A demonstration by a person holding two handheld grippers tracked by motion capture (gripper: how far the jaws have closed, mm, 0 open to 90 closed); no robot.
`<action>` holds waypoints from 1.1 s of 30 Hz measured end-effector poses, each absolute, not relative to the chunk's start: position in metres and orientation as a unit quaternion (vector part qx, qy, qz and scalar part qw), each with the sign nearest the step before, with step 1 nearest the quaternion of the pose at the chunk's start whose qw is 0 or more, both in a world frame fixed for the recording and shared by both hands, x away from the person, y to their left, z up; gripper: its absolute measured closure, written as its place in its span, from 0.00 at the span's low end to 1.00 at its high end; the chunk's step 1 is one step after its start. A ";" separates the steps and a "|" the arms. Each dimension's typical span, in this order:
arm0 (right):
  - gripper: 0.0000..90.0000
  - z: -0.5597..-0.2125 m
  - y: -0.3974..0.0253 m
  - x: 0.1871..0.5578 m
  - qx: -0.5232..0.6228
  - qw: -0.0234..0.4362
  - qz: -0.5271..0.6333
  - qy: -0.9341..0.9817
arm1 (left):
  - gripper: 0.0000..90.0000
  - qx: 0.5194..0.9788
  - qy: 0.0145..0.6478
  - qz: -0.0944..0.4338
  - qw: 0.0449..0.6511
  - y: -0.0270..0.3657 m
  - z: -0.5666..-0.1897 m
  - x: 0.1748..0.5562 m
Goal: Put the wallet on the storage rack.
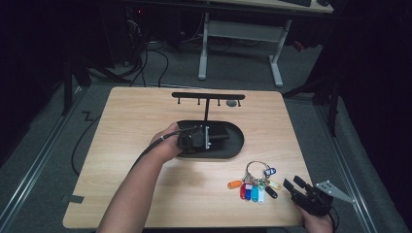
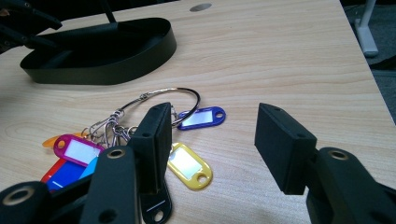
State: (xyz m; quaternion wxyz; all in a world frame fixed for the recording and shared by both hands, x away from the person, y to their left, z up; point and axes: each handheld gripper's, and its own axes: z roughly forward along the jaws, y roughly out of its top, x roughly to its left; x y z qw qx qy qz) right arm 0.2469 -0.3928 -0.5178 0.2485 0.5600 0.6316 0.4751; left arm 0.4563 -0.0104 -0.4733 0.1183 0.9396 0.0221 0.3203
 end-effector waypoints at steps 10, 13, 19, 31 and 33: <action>0.52 -0.517 -0.392 0.247 0.559 0.250 0.473 0.634 | 0.63 0.937 0.044 0.304 0.164 0.002 -0.459 0.439; 0.52 -0.517 -0.392 0.246 0.558 0.251 0.472 0.634 | 0.64 0.934 0.054 0.302 0.183 0.007 -0.452 0.430; 0.52 -0.517 -0.390 0.247 0.557 0.253 0.469 0.638 | 0.61 0.932 0.079 0.278 0.217 0.022 -0.446 0.414; 0.52 -0.518 -0.389 0.247 0.556 0.251 0.465 0.641 | 0.57 0.917 0.137 0.250 0.278 0.056 -0.461 0.381; 0.52 -0.518 -0.389 0.247 0.555 0.251 0.465 0.642 | 0.57 0.916 0.145 0.243 0.284 0.062 -0.467 0.375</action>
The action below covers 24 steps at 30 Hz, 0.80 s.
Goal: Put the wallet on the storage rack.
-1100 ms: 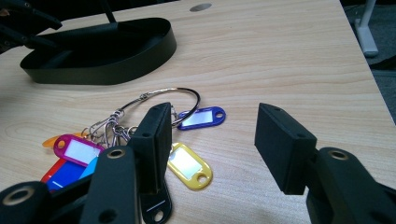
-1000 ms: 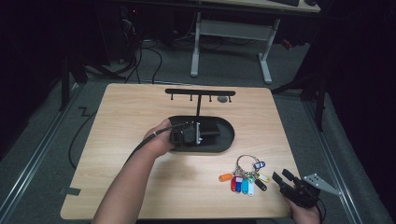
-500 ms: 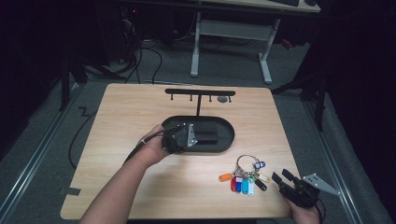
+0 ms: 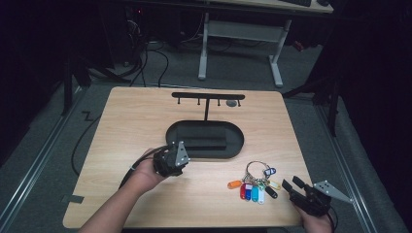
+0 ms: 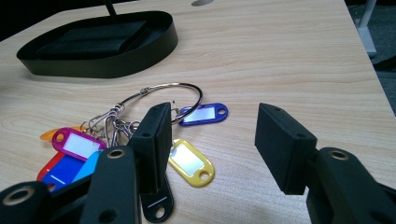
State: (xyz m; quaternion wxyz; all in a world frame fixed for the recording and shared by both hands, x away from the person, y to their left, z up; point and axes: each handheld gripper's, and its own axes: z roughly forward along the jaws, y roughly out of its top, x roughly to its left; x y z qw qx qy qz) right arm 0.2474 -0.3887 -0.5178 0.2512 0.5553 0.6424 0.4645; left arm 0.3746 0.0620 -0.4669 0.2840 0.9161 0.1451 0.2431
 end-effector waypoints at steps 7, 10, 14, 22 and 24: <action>0.52 -0.518 -0.388 0.248 0.555 0.251 0.464 0.643 | 0.55 0.914 0.166 0.215 0.303 0.074 -0.481 0.359; 0.52 -0.518 -0.388 0.248 0.555 0.251 0.463 0.644 | 0.54 0.911 0.179 0.200 0.314 0.080 -0.489 0.351; 0.52 -0.519 -0.387 0.248 0.554 0.250 0.462 0.646 | 0.53 0.907 0.192 0.184 0.326 0.088 -0.498 0.340; 0.52 -0.519 -0.385 0.248 0.554 0.247 0.460 0.648 | 0.53 0.889 0.232 0.179 0.352 0.108 -0.507 0.315; 0.52 -0.519 -0.385 0.248 0.553 0.247 0.460 0.649 | 0.52 0.881 0.246 0.178 0.364 0.113 -0.508 0.311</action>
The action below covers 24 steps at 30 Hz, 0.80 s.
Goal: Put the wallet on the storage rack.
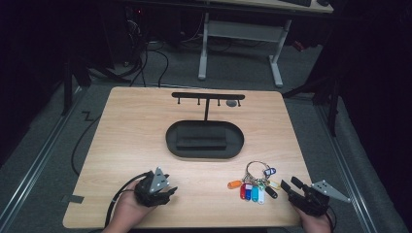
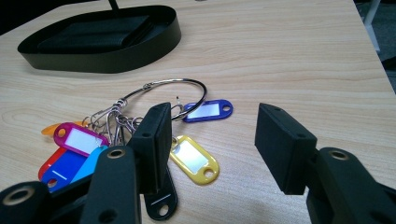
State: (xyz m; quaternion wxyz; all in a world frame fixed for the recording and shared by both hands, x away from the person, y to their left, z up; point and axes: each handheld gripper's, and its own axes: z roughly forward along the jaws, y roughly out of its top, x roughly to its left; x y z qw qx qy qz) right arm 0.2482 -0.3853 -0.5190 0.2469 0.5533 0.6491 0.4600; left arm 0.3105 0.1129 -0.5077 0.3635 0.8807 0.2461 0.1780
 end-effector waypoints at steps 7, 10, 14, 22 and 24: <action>0.52 -0.520 -0.386 0.250 0.549 0.246 0.461 0.652 | 0.52 0.825 0.324 0.155 0.437 0.150 -0.514 0.291; 0.52 -0.521 -0.384 0.251 0.553 0.242 0.457 0.653 | 0.50 0.820 0.331 0.152 0.442 0.152 -0.514 0.294; 0.51 -0.522 -0.378 0.253 0.547 0.240 0.444 0.668 | 0.49 0.826 0.324 0.145 0.439 0.151 -0.516 0.296; 0.55 -0.506 -0.360 0.266 0.550 0.230 0.390 0.702 | 0.49 0.836 0.295 0.143 0.440 0.148 -0.514 0.294; 0.57 -0.501 -0.352 0.273 0.548 0.227 0.365 0.718 | 0.49 0.836 0.293 0.134 0.444 0.149 -0.515 0.295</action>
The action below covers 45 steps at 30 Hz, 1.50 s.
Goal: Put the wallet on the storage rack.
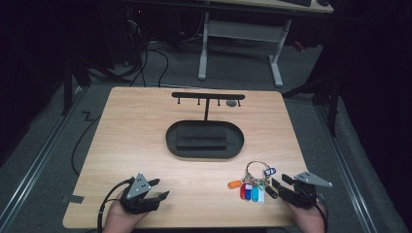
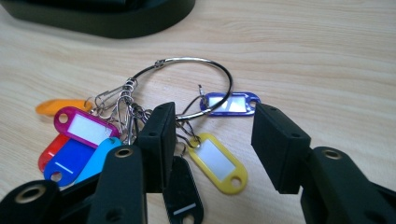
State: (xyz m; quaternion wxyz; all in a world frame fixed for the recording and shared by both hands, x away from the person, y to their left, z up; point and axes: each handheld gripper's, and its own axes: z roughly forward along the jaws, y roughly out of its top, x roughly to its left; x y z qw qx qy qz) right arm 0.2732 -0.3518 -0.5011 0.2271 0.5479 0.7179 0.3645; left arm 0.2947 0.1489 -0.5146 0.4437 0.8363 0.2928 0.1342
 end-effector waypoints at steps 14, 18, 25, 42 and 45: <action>0.62 -0.474 -0.337 0.347 0.543 0.148 0.209 0.800 | 0.49 0.846 0.273 0.123 0.442 0.147 -0.515 0.288; 0.59 -0.473 -0.328 0.369 0.531 0.119 0.170 0.821 | 0.49 0.847 0.269 0.124 0.442 0.148 -0.515 0.287; 0.60 -0.479 -0.318 0.401 0.517 0.083 0.102 0.846 | 0.49 0.853 0.259 0.127 0.434 0.146 -0.516 0.285; 0.73 -0.485 -0.319 0.428 0.524 0.005 0.054 0.850 | 0.49 0.862 0.247 0.131 0.423 0.144 -0.518 0.282; 0.76 -0.486 -0.317 0.429 0.523 0.002 0.030 0.852 | 0.49 0.863 0.246 0.130 0.423 0.144 -0.518 0.282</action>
